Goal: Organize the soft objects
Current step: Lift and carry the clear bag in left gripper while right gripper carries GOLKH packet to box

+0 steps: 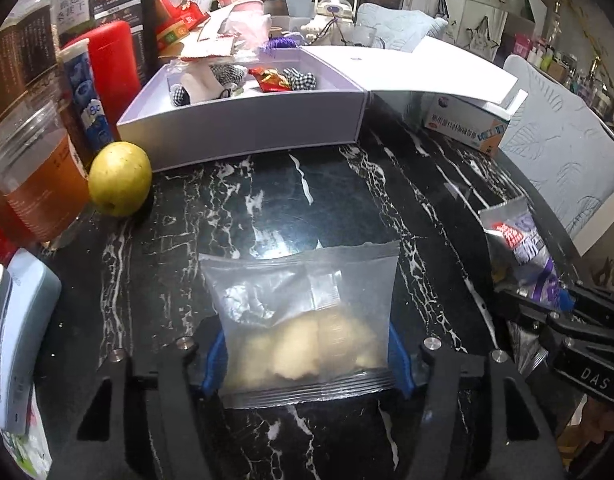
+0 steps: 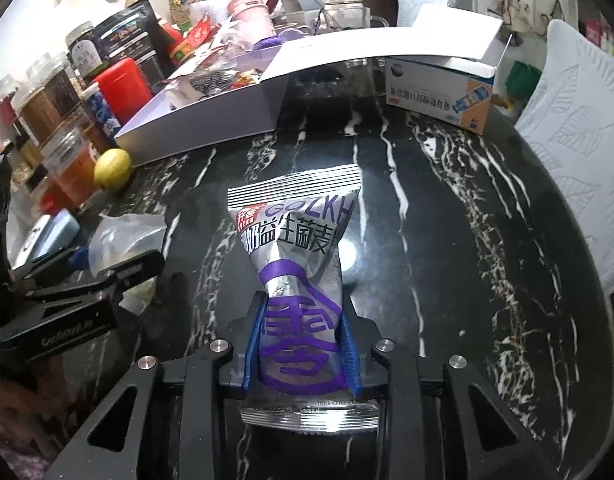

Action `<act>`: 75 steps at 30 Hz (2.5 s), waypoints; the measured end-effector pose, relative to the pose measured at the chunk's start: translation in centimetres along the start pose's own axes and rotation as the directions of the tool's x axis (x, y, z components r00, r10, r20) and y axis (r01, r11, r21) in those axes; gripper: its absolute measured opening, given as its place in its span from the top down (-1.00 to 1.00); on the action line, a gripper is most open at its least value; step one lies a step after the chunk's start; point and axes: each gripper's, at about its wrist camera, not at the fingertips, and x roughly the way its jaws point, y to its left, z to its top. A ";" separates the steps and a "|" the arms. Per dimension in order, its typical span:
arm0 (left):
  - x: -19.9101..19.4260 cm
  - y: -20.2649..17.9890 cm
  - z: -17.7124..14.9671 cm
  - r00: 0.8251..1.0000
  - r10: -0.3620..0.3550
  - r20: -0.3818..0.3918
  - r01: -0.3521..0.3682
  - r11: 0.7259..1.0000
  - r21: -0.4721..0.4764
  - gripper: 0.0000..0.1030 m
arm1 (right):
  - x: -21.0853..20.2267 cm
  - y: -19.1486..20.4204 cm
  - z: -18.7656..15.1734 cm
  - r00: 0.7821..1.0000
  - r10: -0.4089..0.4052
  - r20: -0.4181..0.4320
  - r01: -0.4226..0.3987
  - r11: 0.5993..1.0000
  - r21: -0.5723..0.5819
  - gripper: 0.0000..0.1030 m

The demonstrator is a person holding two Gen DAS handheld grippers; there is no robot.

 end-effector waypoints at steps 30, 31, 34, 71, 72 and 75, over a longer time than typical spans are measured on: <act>-10.4 1.9 6.9 0.942 0.012 0.337 -0.006 1.000 -0.018 -0.23 | -6.1 5.1 5.4 0.964 0.206 0.170 -0.170 0.964 -0.202 0.37; -10.7 2.0 7.2 0.937 0.014 0.350 -0.008 1.000 -0.019 -0.23 | -6.4 5.4 5.7 0.961 0.211 0.178 -0.171 0.962 -0.214 0.37; -11.7 2.4 8.2 0.921 0.010 0.389 -0.001 1.000 -0.024 -0.23 | -7.1 6.0 7.1 0.954 0.221 0.203 -0.169 0.955 -0.244 0.37; -4.0 6.8 24.8 0.861 0.075 0.503 -0.037 0.996 -0.084 -0.23 | -1.5 5.8 28.0 0.893 0.272 0.359 -0.186 0.949 -0.255 0.37; -3.5 7.0 25.0 0.870 0.079 0.488 -0.042 0.995 -0.087 -0.23 | -1.1 5.9 28.4 0.895 0.269 0.355 -0.184 0.949 -0.255 0.37; -1.9 7.5 25.3 0.881 0.116 0.459 -0.082 0.992 -0.093 -0.23 | 0.2 6.1 29.3 0.900 0.268 0.344 -0.181 0.948 -0.263 0.37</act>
